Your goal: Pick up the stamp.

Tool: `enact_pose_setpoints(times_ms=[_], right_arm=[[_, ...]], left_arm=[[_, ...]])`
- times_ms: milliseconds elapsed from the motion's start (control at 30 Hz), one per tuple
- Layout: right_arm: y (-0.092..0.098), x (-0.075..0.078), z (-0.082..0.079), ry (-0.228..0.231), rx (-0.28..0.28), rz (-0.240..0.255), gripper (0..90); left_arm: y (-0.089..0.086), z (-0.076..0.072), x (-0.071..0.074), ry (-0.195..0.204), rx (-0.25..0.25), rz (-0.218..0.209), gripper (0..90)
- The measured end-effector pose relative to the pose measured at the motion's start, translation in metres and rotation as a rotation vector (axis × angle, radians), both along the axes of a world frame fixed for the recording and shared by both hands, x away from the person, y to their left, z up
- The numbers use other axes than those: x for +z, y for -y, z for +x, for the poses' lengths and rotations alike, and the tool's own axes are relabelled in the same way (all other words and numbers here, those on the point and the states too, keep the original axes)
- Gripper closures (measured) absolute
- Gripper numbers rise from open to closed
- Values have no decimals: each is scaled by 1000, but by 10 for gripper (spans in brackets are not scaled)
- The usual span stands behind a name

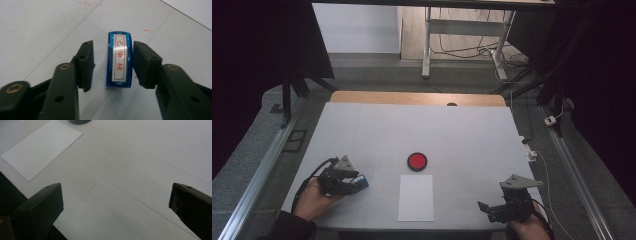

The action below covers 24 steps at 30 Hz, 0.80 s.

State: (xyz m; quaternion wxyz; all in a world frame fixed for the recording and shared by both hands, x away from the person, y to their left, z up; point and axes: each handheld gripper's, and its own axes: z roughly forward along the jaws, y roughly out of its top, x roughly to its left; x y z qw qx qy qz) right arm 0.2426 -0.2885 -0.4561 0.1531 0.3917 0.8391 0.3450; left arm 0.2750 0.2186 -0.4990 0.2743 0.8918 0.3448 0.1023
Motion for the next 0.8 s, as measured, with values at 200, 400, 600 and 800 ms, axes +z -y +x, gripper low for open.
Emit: enact_pose_setpoints(times_ms=[200, 400, 600, 800], right_arm=[[0, 0, 0, -1, 3, -1, 0], [0, 0, 0, -1, 4, -3, 0], [-1, 0, 0, -2, 7, -4, 0], [-1, 0, 0, -3, 8, -3, 0]], left_arm=[[0, 0, -1, -8, -4, 0, 603], [1, -1, 0, -10, -17, 8, 689], [1, -1, 1, -7, -9, 14, 695], [-1, -1, 4, -11, -6, -25, 697]])
